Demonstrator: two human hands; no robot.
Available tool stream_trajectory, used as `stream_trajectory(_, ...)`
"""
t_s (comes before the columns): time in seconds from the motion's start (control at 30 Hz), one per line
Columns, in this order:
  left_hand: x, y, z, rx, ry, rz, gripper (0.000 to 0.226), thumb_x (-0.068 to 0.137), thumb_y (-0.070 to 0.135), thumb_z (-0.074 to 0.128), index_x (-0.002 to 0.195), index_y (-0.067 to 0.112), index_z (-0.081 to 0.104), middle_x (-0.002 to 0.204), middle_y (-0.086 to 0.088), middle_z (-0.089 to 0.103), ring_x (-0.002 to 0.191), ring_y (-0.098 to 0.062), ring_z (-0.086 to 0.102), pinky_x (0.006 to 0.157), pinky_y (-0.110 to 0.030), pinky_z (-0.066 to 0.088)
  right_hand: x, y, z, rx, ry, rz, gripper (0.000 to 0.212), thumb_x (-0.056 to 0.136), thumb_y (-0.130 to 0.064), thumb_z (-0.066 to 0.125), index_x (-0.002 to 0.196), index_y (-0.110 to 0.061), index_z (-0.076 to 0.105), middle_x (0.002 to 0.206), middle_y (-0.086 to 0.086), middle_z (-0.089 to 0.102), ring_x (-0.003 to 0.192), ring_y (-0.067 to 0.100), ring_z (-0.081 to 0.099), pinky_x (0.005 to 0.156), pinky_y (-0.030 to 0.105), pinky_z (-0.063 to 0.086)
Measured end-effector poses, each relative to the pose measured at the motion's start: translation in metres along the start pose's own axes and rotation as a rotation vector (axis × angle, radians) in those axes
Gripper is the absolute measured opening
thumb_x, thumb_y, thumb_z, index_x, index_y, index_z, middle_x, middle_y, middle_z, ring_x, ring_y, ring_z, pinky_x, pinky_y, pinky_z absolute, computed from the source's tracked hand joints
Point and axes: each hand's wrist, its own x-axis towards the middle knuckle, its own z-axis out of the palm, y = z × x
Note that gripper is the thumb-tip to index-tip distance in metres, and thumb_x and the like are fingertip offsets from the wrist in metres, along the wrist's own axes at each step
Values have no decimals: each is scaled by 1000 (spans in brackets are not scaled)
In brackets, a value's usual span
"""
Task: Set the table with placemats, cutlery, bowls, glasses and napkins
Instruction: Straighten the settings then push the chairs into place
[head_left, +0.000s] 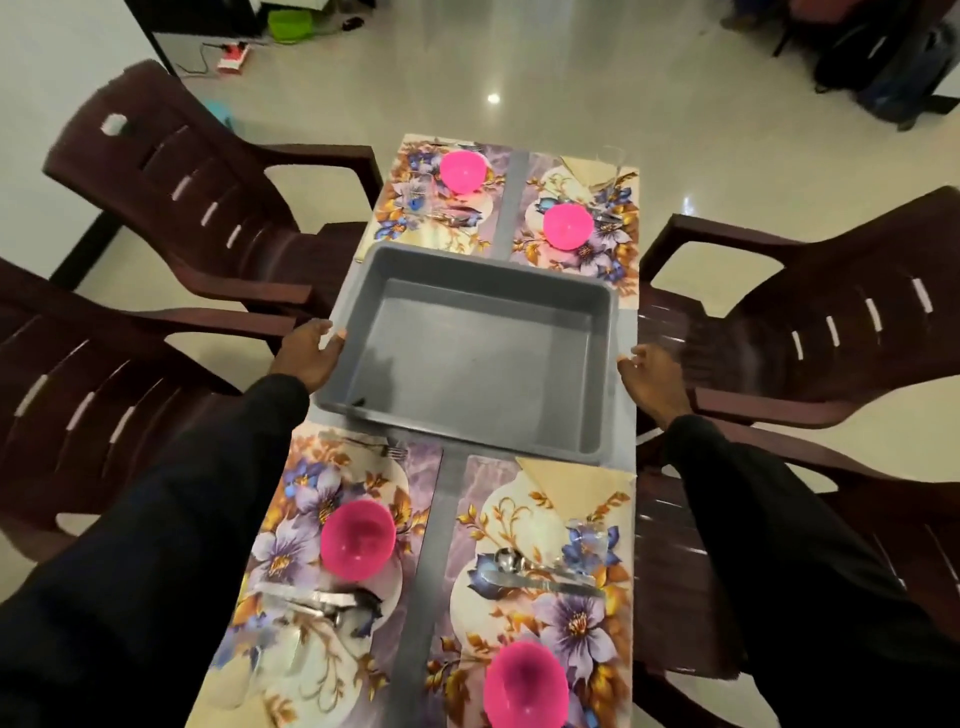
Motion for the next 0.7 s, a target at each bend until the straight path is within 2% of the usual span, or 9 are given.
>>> stream_trajectory(0.03,13,-4,6,-51,-16,-37,52,103,42,54,127,-4,59,131,-23,63,120,-40,58,101,-46,44,11,4,5,21,-4,42,20,95,-32,59,103,-15,66,102,7,63,101,26,58,79,27,39)
stream_trajectory(0.07,27,-10,11,-102,-38,-84,56,103,43,55,132,-4,56,134,-23,62,124,-40,57,103,-46,43,21,8,9,51,-2,71,14,88,-37,58,81,-26,58,86,1,55,90,22,53,74,28,38)
stream_trajectory(0.13,57,-26,23,-195,-80,-162,64,97,51,58,129,-4,56,127,-25,63,118,-41,60,101,-48,46,45,24,23,115,-5,120,24,76,-42,54,63,-27,40,72,0,42,78,19,45,72,32,38)
stream_trajectory(0.2,77,-33,30,-308,-100,-205,73,83,60,59,105,-9,60,97,-22,64,91,-32,63,82,-43,48,58,30,36,226,-24,133,23,78,-30,55,64,-15,45,70,8,36,70,22,41,66,38,37)
stream_trajectory(0.23,78,-29,30,-362,-107,-228,67,81,57,61,97,-8,62,88,-17,61,84,-27,58,75,-38,45,59,28,40,263,-32,140,21,81,-23,56,66,-12,46,71,9,35,69,23,39,64,38,35)
stream_trajectory(0.33,74,-2,21,-510,-96,-293,22,97,29,62,95,9,71,87,-7,64,76,-20,58,64,-27,45,66,21,45,299,2,138,19,79,-15,56,65,-8,44,70,8,31,63,21,31,56,34,25)
stream_trajectory(0.43,84,7,19,-600,-83,-353,31,98,35,61,110,8,69,96,-5,67,80,-19,62,74,-29,48,72,16,46,294,40,152,16,76,-6,58,65,-5,47,67,10,30,58,17,30,51,29,21)
stream_trajectory(0.53,80,13,8,-639,-117,-398,34,100,39,59,115,9,67,102,-3,68,89,-20,63,77,-32,49,73,13,42,273,59,192,13,69,-12,61,67,-2,52,66,9,36,62,19,36,51,32,26)
stream_trajectory(0.7,54,22,-22,-705,-104,-367,30,99,38,60,109,11,68,95,-2,67,89,-20,62,80,-34,49,53,-29,18,255,110,99,6,77,-2,59,71,1,59,68,12,40,55,13,39,45,24,27)
